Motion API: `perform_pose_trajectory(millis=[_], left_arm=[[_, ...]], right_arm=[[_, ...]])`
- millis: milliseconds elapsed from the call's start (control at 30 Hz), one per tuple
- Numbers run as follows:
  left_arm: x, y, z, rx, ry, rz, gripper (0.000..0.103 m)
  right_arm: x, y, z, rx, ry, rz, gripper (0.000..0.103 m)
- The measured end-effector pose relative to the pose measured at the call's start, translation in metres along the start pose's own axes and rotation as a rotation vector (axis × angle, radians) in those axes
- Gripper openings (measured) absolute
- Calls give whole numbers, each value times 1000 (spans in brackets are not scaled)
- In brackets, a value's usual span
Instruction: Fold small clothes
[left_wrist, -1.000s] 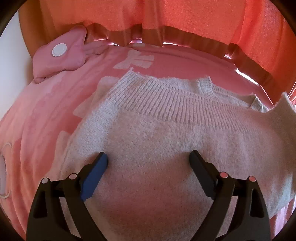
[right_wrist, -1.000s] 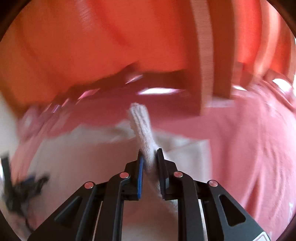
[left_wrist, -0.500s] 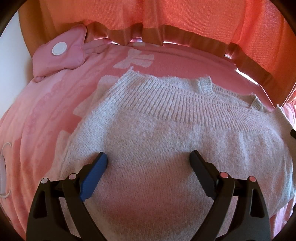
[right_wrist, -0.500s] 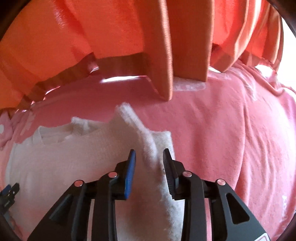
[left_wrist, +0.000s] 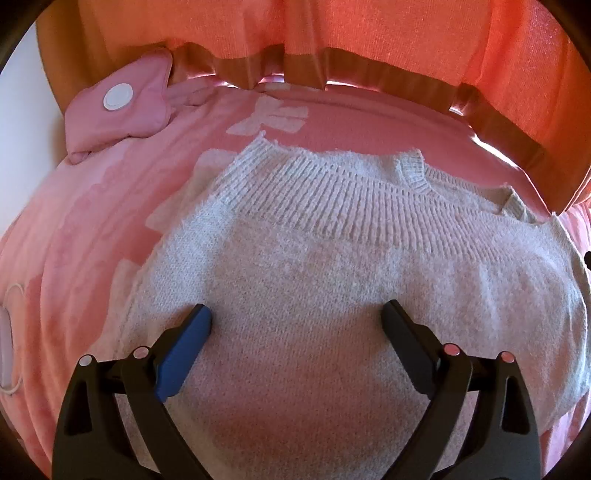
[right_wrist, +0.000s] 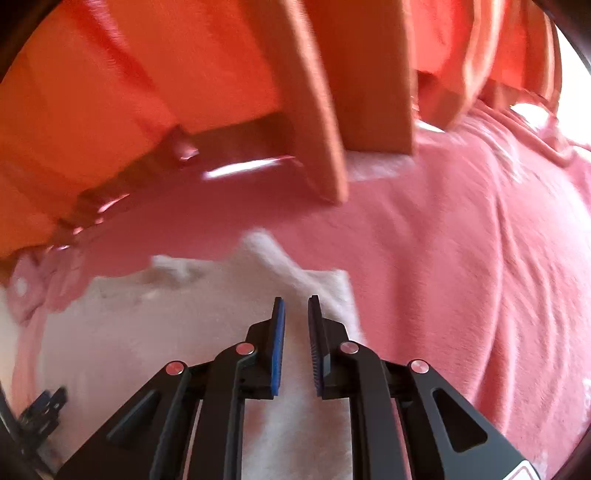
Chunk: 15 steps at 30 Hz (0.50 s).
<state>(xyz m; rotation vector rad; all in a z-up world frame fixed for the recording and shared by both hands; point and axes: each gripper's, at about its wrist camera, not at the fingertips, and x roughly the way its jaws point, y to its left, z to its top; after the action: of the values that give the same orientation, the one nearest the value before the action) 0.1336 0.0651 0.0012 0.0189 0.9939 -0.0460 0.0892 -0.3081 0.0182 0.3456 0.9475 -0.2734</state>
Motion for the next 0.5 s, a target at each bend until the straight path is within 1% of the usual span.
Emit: perform_pose_trajectory(millis=[33,67,100,133,200,233,300,333,367,400,433,467,500], left_arm=[[0,-1,0,1,-1,2,92],[0,-1,-1,2,-1,1,92],[-1,-1,-1,0,-1,0,92],[-3,0,-1,-9,-3,-7,92],[-11,9,1,-49,-18,-38,91],[-17,17,3,-82,-35,-48,91],[-29,33,6,-138,-63,-57,91],[-33,43,8,-169,-73,-52,92],[-36,53,8,-196,-74,-46,92],[-37,65,8,-236,-61,-42,92],[-37,75,7,-269,-48,-48,92],[-37,89,3,-325,-30,-70,92],[-35,98,0,-357,-18,-85,92]], right_arm=[[22,3,-5,-38,77,-80,12],[30,3,-7,-54,75,-105,9],[26,5,-6,-58,47,-120,8],[19,11,-4,-64,39,-125,9],[-12,28,-3,-67,-42,0,9],[-23,38,-4,-82,-59,60,9],[-40,71,-14,-147,-65,179,9],[-43,86,-22,-178,-49,227,9],[-40,106,-32,-218,3,294,9],[-34,122,-42,-248,51,338,9],[-30,135,-51,-270,82,358,9],[-22,151,-63,-304,126,365,9],[-12,162,-71,-333,165,355,9]])
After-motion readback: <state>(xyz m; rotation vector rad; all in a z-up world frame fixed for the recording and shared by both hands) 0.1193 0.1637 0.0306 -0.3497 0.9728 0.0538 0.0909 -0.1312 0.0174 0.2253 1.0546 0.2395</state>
